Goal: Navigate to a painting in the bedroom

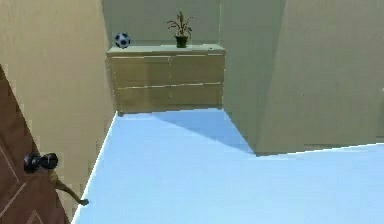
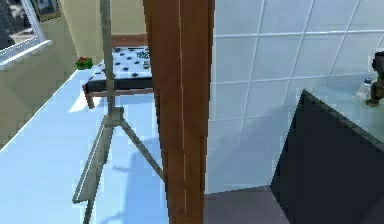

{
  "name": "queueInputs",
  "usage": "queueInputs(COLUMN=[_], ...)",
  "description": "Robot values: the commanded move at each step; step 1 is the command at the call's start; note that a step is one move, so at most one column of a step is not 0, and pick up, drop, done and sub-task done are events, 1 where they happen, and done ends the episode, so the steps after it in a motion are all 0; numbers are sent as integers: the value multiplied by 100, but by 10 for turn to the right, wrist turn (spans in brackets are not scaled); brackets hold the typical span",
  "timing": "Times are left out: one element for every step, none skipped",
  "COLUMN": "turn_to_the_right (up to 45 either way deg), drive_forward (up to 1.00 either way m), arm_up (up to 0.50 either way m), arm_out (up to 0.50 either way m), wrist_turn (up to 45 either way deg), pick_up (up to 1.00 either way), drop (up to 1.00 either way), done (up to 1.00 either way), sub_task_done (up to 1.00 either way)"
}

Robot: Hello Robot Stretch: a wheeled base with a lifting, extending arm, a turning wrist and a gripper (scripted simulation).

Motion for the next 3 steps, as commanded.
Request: queueInputs(turn_to_the_right=[-120, 0, 420], drive_forward=[0, 15, 0], arm_up=[0, 0, 0], arm_out=[0, 0, 0], wrist_turn=[0, 0, 0], pick_up=[0, 0, 0], drop=[0, 0, 0], done=[0, 0, 0], sub_task_done=[0, 0, 0])
